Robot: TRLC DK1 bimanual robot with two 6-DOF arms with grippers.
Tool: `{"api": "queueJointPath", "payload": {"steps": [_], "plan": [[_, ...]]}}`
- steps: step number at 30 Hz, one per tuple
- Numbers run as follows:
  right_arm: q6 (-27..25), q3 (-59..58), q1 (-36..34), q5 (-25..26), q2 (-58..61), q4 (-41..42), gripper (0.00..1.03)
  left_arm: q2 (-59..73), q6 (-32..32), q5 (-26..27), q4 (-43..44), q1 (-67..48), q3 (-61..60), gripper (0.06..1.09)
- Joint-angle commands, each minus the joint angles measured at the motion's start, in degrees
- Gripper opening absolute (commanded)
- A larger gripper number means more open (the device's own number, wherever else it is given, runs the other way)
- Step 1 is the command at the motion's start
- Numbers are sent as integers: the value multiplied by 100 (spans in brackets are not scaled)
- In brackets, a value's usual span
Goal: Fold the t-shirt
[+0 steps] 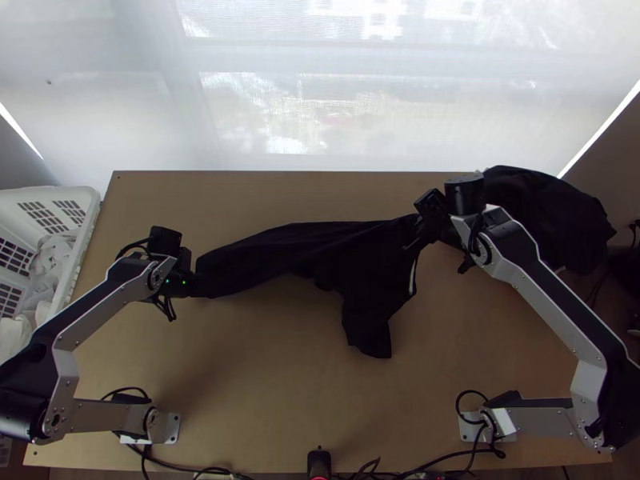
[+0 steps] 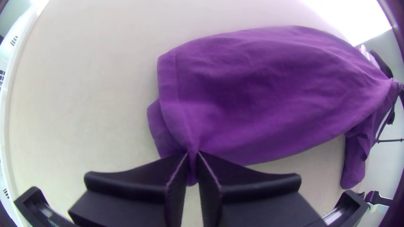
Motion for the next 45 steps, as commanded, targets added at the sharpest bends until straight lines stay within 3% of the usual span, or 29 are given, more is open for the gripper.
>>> {"api": "queueJointPath", "payload": {"steps": [1,6,7,8,13,21,28,42,43,45], "plan": [[-1,-48,9,13,-43,-4,19,-34,-10,-16,3,-7,6,9],[-10,-294,44,48,-60,-4,87,-306,-107,-16,-120,19,208,9],[-10,-356,61,74,-60,-22,96,-394,-134,-7,-129,37,287,9],[-10,-426,88,92,-87,-48,98,-473,-186,-7,-129,55,392,9],[-1,-681,501,171,-394,-198,98,-728,-318,37,-208,55,981,9],[-19,-848,2039,303,-737,-1015,98,-719,-406,46,-287,28,1421,9],[-265,-813,3014,303,-192,-954,98,-728,-415,46,-287,55,1421,9],[-194,-813,2821,320,1161,-163,87,-781,-415,72,-357,239,1421,9],[-186,-813,2768,320,1223,-127,84,-763,-415,81,-357,239,1429,9],[-98,-787,2663,320,1311,-92,67,-737,-415,81,-348,230,1456,9]]}}
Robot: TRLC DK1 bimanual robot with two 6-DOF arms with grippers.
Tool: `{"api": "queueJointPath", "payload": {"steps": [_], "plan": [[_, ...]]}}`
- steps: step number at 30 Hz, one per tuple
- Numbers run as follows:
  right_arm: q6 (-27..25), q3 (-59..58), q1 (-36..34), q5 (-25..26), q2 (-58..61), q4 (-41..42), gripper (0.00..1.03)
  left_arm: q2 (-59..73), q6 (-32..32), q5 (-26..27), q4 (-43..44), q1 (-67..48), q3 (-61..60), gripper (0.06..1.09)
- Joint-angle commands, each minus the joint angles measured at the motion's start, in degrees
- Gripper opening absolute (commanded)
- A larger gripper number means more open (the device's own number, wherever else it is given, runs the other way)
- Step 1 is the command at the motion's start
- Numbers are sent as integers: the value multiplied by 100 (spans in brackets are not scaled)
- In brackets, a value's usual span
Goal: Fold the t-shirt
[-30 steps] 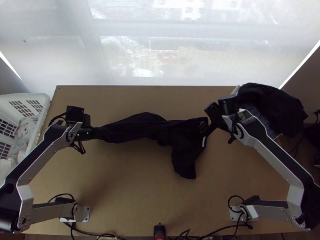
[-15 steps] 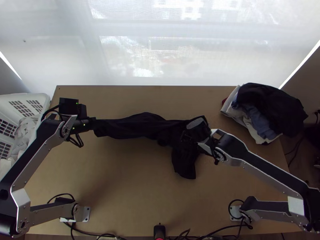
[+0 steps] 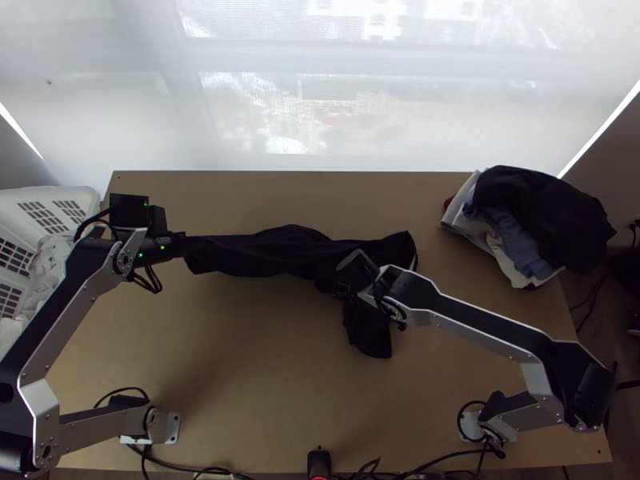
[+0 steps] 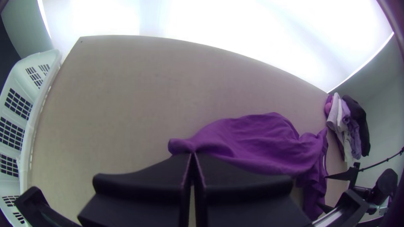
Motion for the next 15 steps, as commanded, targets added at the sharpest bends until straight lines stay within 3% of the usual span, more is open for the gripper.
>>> {"api": "queueJointPath", "payload": {"steps": [1,5,7,15], "plan": [[165,-24,-264,-8,445,306,58,41,-2,22,8,20,55,9],[156,-85,-387,-8,392,508,17,41,-2,22,-1,29,55,9],[103,-77,-422,1,305,517,5,32,7,22,-10,47,55,9],[-108,328,-756,19,-205,174,3,-205,-2,57,-80,152,55,9]]}}
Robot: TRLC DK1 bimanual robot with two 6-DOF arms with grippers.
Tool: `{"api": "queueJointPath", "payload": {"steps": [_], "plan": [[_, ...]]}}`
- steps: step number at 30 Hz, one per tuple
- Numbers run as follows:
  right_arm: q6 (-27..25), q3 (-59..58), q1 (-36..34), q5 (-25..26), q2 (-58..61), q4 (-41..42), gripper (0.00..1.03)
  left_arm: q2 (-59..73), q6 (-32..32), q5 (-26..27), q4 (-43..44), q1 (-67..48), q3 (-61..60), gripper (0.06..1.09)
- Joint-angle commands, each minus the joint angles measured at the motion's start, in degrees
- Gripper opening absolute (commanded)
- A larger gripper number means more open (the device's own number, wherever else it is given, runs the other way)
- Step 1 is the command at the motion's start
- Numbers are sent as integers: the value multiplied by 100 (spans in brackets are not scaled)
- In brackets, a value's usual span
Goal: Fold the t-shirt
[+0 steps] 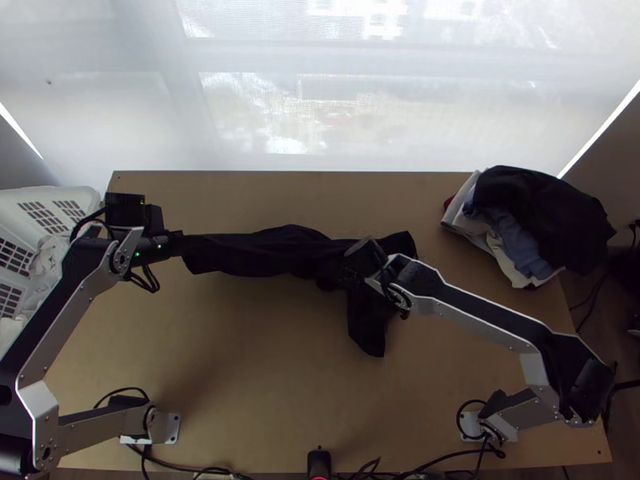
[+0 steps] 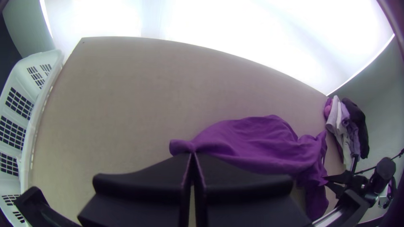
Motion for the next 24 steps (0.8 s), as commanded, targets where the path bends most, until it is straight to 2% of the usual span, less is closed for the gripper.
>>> {"api": "queueJointPath", "payload": {"steps": [1,16,24], "plan": [[-149,420,-366,6,-411,-261,3,-218,7,35,-45,91,13,9],[-369,983,-954,32,-1747,-920,3,-763,-72,35,-458,372,989,9],[-554,1413,-1007,287,-2353,-1184,3,-1018,-116,27,-695,601,1718,9]]}}
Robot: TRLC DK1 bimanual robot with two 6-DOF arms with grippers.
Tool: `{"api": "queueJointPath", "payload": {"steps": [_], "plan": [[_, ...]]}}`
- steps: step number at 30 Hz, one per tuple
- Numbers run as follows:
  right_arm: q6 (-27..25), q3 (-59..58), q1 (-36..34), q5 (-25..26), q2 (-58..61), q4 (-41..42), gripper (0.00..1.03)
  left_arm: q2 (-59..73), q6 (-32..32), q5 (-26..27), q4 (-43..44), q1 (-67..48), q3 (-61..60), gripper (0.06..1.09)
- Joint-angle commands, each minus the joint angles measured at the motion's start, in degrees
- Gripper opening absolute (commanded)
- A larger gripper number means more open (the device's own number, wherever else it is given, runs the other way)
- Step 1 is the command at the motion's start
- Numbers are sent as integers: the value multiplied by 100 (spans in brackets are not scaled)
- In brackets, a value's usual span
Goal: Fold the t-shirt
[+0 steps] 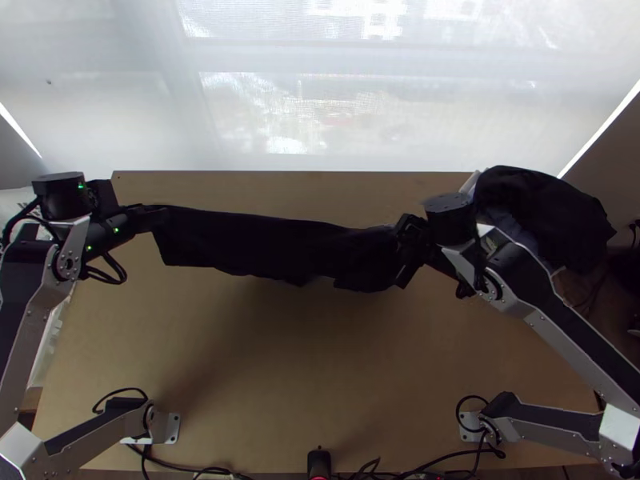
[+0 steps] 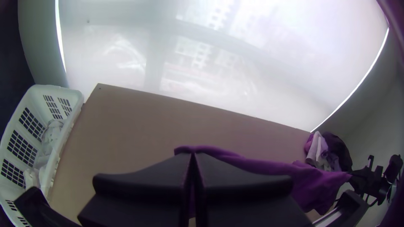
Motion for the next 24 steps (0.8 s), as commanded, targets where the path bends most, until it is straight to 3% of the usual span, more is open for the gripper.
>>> {"api": "queueJointPath", "payload": {"steps": [1,13,24], "plan": [[-176,408,-94,202,-570,-207,3,-231,-28,-6,-191,219,674,9],[-536,1322,-199,492,-1335,13,3,-732,33,-6,-358,412,2098,9],[-1028,1358,363,826,-2170,-330,3,-1541,147,99,-735,298,2951,9]]}}
